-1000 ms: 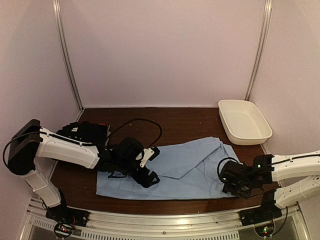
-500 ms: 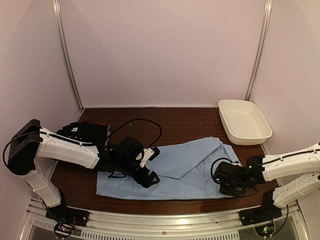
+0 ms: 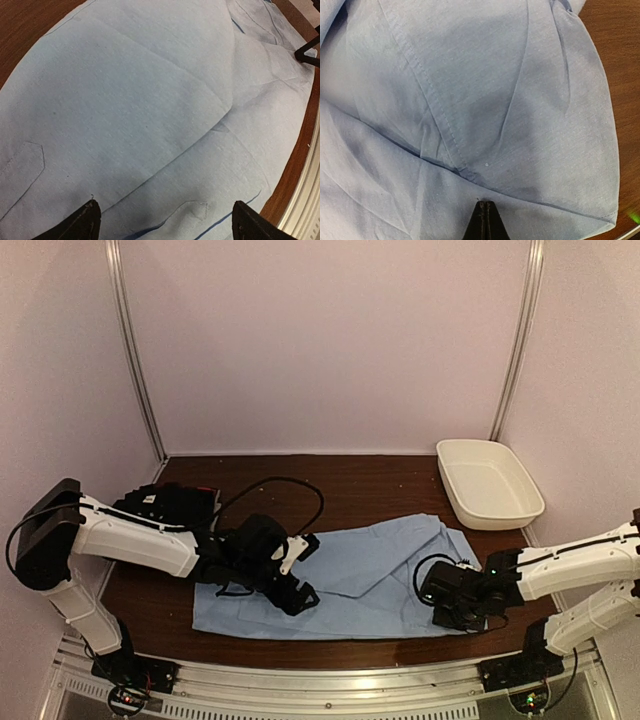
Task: Fold and stack the long sleeve shirts
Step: Smooth out the rectangle-folded shirt at the center of the board.
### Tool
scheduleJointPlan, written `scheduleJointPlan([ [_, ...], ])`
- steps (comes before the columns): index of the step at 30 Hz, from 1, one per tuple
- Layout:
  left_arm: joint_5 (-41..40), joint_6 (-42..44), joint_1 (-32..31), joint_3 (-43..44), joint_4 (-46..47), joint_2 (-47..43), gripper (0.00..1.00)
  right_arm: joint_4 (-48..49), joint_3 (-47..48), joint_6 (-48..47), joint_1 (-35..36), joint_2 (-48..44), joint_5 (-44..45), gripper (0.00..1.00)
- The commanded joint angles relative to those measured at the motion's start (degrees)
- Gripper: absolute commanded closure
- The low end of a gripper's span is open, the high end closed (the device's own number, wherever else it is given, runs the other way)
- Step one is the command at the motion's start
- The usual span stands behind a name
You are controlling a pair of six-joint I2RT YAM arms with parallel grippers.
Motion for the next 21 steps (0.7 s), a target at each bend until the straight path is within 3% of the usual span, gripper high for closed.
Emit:
scheduleJointPlan([
  [1,-1.02,0.42,-0.14,-0.66,0.86,-0.31,0.07,0.59,2.72,-2.45,0.14,0.56,2.15,1.00],
  [5,-1.37,0.50,-0.20,-1.02,0.86,-0.44,0.07,-2.12,6.74,-7.03,0.23,0.65,4.21,1.00],
  [7,-1.74,0.56,-0.19,-1.04,0.73,-0.51,0.07,-1.41,7.70,-10.24,0.12,0.80,4.15,0.90],
  [11,-2.38,0.76,-0.15,-0.96,0.27,-0.93,0.07,-0.18,8.54,-15.02,-0.32,2.26,2.89,0.62],
  [14,-2.79,0.89,-0.18,-0.92,0.16,-1.10,0.07,-0.14,8.56,-17.32,-1.04,3.54,2.76,0.51],
  [21,-3.14,1.00,-0.21,-0.94,-0.23,-1.09,0.07,3.08,7.33,-22.17,-3.97,5.42,1.31,0.49],
])
